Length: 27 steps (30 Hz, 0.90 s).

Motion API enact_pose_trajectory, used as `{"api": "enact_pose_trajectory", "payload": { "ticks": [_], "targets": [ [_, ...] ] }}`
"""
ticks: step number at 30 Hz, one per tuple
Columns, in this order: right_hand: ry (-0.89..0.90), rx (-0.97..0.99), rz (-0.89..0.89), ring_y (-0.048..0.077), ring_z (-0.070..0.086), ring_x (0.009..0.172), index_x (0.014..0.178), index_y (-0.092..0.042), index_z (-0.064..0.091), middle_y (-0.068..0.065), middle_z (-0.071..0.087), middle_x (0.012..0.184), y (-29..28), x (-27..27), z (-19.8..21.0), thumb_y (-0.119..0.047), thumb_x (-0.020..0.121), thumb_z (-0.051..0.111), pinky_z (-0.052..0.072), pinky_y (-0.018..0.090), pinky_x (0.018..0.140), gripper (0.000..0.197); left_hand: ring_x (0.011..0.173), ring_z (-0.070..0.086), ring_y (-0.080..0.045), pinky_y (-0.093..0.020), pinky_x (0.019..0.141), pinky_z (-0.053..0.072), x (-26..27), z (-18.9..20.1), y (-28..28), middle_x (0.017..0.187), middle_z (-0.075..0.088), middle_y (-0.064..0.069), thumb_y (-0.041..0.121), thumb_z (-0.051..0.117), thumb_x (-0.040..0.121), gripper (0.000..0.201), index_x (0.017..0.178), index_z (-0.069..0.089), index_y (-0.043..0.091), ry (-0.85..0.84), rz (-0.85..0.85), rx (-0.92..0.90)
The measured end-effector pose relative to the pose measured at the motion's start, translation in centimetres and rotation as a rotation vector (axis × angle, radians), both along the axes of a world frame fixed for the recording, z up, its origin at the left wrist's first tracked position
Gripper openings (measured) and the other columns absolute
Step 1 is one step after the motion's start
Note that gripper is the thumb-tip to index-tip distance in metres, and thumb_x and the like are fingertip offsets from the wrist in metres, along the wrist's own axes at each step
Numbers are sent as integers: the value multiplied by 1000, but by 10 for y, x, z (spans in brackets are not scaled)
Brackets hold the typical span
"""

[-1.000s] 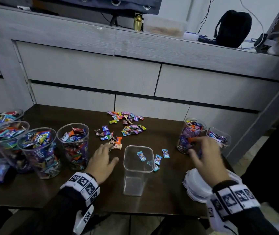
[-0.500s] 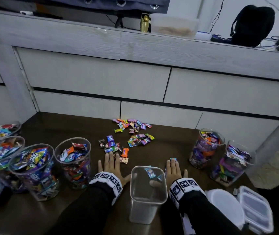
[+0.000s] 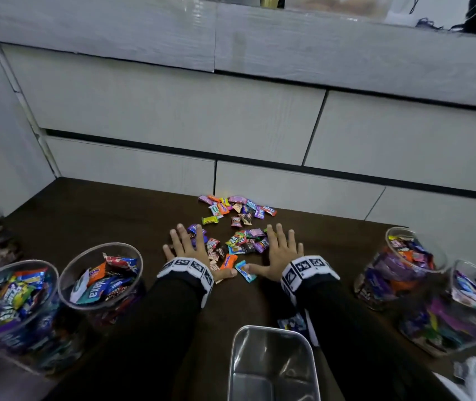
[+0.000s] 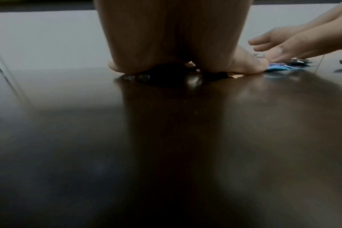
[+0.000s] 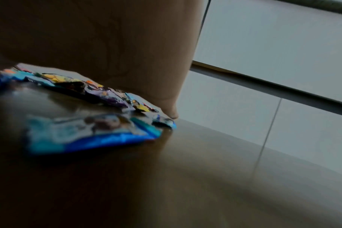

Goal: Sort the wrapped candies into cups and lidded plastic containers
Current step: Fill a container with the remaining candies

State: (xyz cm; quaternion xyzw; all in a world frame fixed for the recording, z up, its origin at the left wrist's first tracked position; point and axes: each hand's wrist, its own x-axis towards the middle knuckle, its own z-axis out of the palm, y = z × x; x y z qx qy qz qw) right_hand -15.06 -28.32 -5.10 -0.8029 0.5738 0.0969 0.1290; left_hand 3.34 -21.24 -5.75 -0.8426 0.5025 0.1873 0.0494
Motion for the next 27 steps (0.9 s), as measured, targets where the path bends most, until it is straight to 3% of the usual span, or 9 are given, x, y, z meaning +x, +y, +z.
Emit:
{"api": "enact_pose_trajectory", "payload": {
  "ticks": [5,8,12,15,21,27],
  "targets": [
    [-62,29,162,33,-8,146,149,-35,-11,-1,-15,159,-14,28,4,-79,72,50,6,58,115,107,149,-16,-32,-54,118,-2,3,-9,-18,161,-23,-9,78,58,73,121,154,-15,25,46,-229,-45],
    [3,-11,282,32,5,145,149,-41,1,-1,1,160,-9,38,6,-73,81,44,14,62,111,86,149,1,-28,-50,117,11,-3,-14,-17,163,-9,-5,71,56,81,102,156,1,28,-8,-312,-122],
    [52,-218,418,31,31,130,143,-29,30,11,31,145,3,36,10,-56,92,40,35,48,98,58,136,26,-25,-40,102,31,-11,-11,-12,154,18,-3,69,57,82,86,149,23,27,-119,-342,-208],
    [-7,-230,437,31,37,119,137,-19,36,15,36,132,14,32,9,-40,95,43,41,40,89,47,124,36,-24,-34,92,37,-18,-7,-4,141,31,-4,64,57,84,72,140,35,23,-188,-375,-261],
    [-40,-104,377,38,50,111,133,-16,36,19,35,129,31,20,12,-35,96,45,45,44,84,43,124,43,-31,-41,96,45,-27,8,0,136,32,-13,40,52,98,51,139,34,16,29,-388,-140],
    [-32,-49,332,41,55,105,133,-16,38,20,39,124,38,12,18,-21,95,46,46,43,81,39,117,52,-39,-45,87,45,-33,13,6,131,40,-16,36,43,102,39,134,35,14,76,-362,-60]
  ]
}}
